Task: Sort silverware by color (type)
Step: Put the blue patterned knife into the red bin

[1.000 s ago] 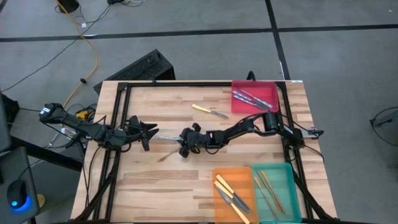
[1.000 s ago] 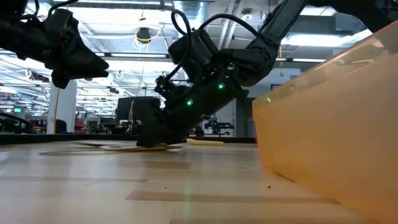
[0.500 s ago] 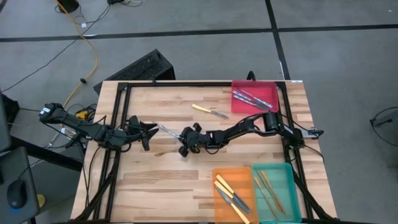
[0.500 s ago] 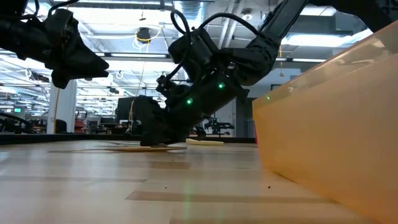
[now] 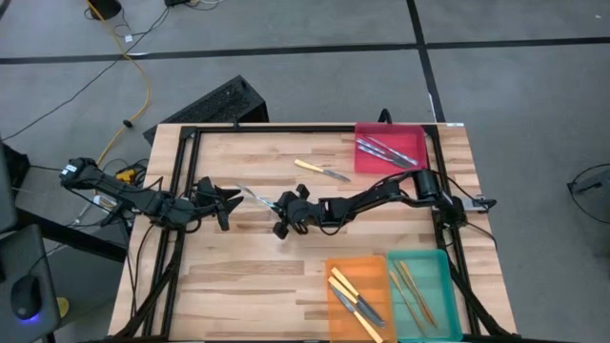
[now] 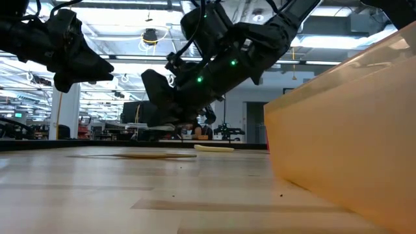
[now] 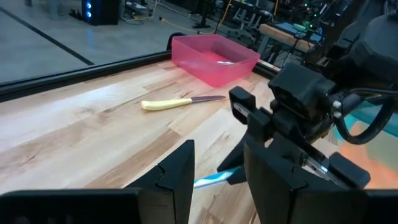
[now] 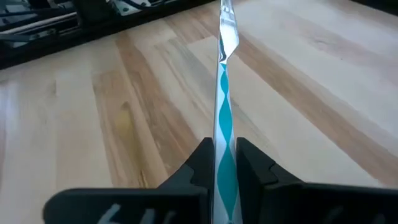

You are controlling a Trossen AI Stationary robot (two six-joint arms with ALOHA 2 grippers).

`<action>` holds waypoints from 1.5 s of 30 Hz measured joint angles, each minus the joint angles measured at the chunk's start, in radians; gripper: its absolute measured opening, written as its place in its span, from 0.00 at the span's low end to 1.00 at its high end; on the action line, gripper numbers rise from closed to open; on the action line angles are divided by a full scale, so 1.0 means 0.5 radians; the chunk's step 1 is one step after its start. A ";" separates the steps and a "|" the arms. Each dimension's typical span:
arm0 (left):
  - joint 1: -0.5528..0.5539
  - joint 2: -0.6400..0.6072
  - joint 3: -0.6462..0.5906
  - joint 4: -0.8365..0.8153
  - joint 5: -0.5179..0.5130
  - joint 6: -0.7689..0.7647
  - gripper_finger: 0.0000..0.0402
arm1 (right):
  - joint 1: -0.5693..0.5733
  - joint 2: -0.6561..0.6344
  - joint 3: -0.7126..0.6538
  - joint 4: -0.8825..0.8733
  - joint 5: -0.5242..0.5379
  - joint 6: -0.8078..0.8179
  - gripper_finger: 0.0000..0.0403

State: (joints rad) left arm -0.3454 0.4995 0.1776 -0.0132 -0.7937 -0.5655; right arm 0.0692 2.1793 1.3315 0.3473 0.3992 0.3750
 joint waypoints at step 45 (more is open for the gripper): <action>0.000 0.029 -0.307 0.480 -0.223 -0.143 0.30 | 0.187 -0.602 0.010 -0.470 0.298 -0.287 0.04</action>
State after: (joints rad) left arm -0.3454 0.5140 0.0242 0.2270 -0.9054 -0.6369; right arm 0.1626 1.8782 1.3365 0.1121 0.5480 0.2316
